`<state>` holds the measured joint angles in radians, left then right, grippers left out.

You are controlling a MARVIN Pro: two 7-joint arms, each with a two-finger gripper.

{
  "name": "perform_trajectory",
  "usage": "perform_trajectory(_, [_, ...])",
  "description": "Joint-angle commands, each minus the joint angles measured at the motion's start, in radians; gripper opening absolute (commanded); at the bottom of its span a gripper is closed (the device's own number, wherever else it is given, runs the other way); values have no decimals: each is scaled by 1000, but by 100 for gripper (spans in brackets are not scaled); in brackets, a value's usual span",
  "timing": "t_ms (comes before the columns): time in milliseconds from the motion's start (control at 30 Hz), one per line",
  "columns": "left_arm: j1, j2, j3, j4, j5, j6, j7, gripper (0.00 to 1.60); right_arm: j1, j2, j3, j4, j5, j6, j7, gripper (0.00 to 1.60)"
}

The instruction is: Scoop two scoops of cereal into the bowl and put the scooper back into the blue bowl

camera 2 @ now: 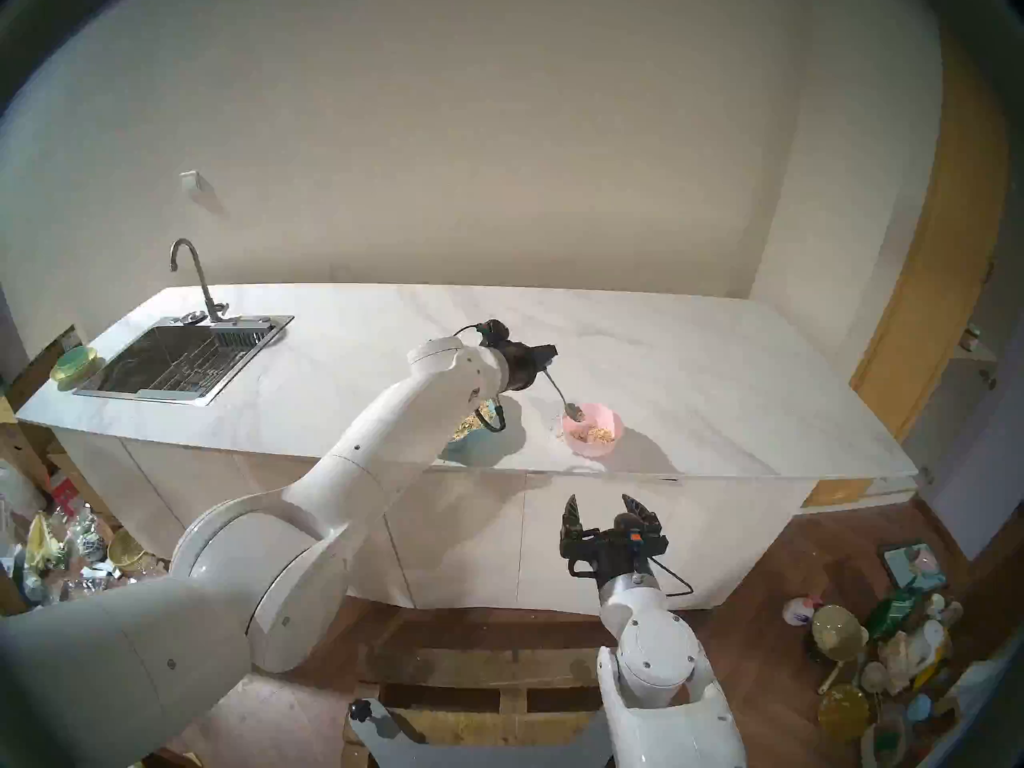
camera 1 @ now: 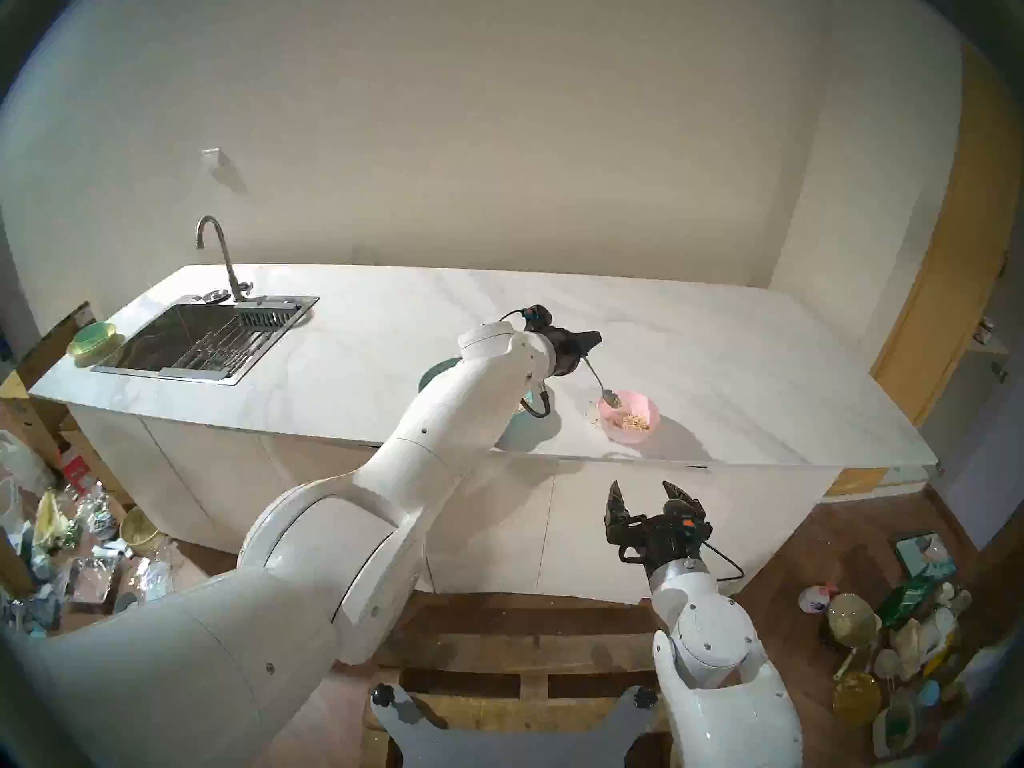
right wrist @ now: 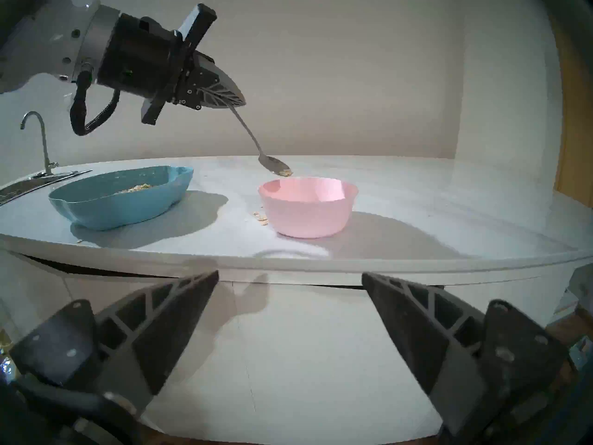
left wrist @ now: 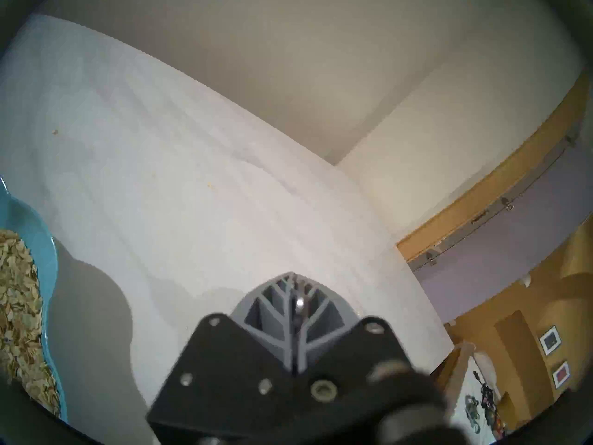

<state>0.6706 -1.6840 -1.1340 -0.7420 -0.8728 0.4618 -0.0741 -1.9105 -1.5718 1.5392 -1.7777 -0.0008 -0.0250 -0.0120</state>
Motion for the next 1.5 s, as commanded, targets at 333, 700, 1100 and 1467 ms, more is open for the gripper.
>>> perform_trajectory(333, [-106,-35,69,32,54,-63,-45,0,6,-3,-1,-24,2,-5,0,160])
perform_trajectory(700, [-141,-64,105,67,72,-73,-55,0,6,-3,-1,-24,2,-5,0,160])
perform_trajectory(1100, [-116,-91,-31,77,-1,-34,-2,0,5,-3,-1,-26,3,-4,0,160])
perform_trajectory(1467, [-13,-107,-214,-43,-67,64,107,0,5,-3,-1,-26,3,-4,0,160])
